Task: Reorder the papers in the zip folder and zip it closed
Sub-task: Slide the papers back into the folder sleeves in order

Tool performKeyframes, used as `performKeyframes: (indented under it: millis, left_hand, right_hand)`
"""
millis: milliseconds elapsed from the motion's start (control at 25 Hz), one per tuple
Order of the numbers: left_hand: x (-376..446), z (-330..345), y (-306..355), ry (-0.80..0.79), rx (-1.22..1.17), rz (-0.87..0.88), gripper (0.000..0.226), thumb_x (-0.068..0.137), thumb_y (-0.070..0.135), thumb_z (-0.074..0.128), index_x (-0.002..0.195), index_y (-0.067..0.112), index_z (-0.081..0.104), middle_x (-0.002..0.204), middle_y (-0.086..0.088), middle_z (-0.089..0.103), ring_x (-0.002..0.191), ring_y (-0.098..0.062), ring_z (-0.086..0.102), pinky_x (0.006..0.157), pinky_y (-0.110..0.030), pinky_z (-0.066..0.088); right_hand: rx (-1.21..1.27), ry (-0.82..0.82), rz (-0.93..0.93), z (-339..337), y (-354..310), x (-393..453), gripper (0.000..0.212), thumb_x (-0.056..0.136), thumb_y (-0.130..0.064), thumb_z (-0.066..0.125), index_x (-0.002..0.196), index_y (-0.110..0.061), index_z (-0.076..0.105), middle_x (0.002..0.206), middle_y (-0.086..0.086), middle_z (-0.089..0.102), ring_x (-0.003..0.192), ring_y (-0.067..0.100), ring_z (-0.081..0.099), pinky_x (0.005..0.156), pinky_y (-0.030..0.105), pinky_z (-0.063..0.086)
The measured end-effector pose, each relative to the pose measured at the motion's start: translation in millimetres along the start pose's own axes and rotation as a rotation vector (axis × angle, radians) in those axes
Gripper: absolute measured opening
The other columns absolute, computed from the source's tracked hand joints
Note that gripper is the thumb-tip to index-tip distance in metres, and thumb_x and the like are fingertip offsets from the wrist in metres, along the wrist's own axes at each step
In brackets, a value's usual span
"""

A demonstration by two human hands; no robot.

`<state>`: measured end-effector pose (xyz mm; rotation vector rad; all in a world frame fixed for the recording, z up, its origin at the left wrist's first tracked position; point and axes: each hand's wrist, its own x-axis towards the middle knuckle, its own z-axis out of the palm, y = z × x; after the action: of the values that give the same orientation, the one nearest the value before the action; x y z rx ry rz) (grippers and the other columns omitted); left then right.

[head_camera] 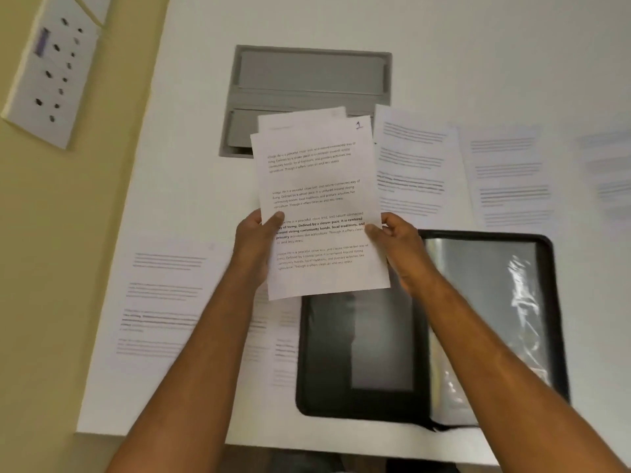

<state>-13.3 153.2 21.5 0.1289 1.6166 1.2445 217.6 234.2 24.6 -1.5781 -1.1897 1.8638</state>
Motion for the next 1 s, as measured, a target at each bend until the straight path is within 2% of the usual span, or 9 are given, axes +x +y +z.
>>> performKeyframes:
  millis: [80, 240, 400, 520, 640, 800, 920, 1000]
  left_hand:
    - [-22, 40, -19, -0.066, 0.041, 0.008, 0.019, 0.102, 0.01, 0.059, 0.119, 0.01, 0.068, 0.112, -0.008, 0.077, 0.098, -0.023, 0.076, 0.078, -0.035, 0.063]
    - [-53, 116, -68, -0.15, 0.162, 0.008, 0.023, 0.103, 0.012, 0.059, 0.123, 0.014, 0.069, 0.115, -0.006, 0.076, 0.101, -0.024, 0.075, 0.085, -0.039, 0.062]
    - [-75, 189, -106, -0.231, 0.275, 0.033, 0.022, 0.103, 0.011, 0.058, 0.122, 0.011, 0.069, 0.111, -0.006, 0.077, 0.102, -0.028, 0.075, 0.088, -0.042, 0.061]
    - [-85, 232, -121, -0.291, 0.356, 0.059, 0.019, 0.104, 0.011, 0.057, 0.118, 0.011, 0.07, 0.108, -0.006, 0.078, 0.097, -0.025, 0.076, 0.082, -0.036, 0.062]
    - [-90, 262, -126, -0.294, 0.336, 0.055, 0.022, 0.104, 0.01, 0.057, 0.123, 0.006, 0.067, 0.111, -0.009, 0.077, 0.096, -0.024, 0.076, 0.08, -0.034, 0.063]
    - [-84, 286, -130, -0.281, 0.275, 0.043, 0.025, 0.104, 0.014, 0.057, 0.126, 0.008, 0.066, 0.112, -0.007, 0.077, 0.1, -0.025, 0.075, 0.087, -0.042, 0.062]
    - [-73, 296, -131, -0.245, 0.231, 0.034, 0.023, 0.104, 0.017, 0.058, 0.124, 0.01, 0.067, 0.111, -0.005, 0.077, 0.1, -0.024, 0.075, 0.089, -0.044, 0.061]
    - [-68, 299, -133, -0.169, 0.246, 0.093, 0.021, 0.105, 0.022, 0.057, 0.118, 0.013, 0.07, 0.108, -0.002, 0.077, 0.099, -0.019, 0.074, 0.09, -0.039, 0.059]
  right_hand:
    - [0.04, -0.004, 0.024, -53, 13, -16, 0.02, 0.1, -0.009, 0.065, 0.12, -0.012, 0.068, 0.111, -0.001, 0.079, 0.101, 0.02, 0.076, 0.083, 0.032, 0.06]
    - [-0.004, 0.021, 0.047, -158, 29, -37, 0.022, 0.099, -0.013, 0.066, 0.121, -0.013, 0.066, 0.108, 0.001, 0.079, 0.098, 0.02, 0.076, 0.081, 0.035, 0.062]
    - [0.044, 0.121, 0.019, -252, 29, -36, 0.018, 0.097, -0.015, 0.069, 0.115, -0.013, 0.065, 0.1, 0.002, 0.08, 0.091, 0.02, 0.077, 0.069, 0.029, 0.061]
    - [0.046, 0.145, -0.012, -309, 20, -30, 0.025, 0.096, -0.016, 0.071, 0.12, -0.011, 0.066, 0.106, 0.003, 0.079, 0.092, 0.02, 0.077, 0.066, 0.027, 0.06]
    - [-0.014, 0.049, 0.008, -345, 10, -21, 0.028, 0.096, -0.014, 0.072, 0.123, -0.015, 0.069, 0.109, -0.001, 0.079, 0.092, 0.016, 0.077, 0.067, 0.027, 0.061]
    - [-0.137, -0.077, 0.076, -358, 11, -4, 0.028, 0.092, -0.012, 0.075, 0.12, -0.015, 0.07, 0.106, -0.003, 0.078, 0.085, 0.008, 0.077, 0.062, 0.022, 0.059]
    - [-0.171, -0.119, 0.092, -358, 17, 10, 0.031, 0.092, -0.008, 0.074, 0.122, -0.015, 0.067, 0.105, -0.006, 0.075, 0.083, 0.007, 0.076, 0.062, 0.022, 0.06]
    - [-0.198, -0.102, 0.065, -362, 17, 18, 0.03, 0.094, -0.009, 0.072, 0.123, -0.015, 0.067, 0.106, -0.005, 0.075, 0.082, 0.006, 0.076, 0.062, 0.021, 0.06]
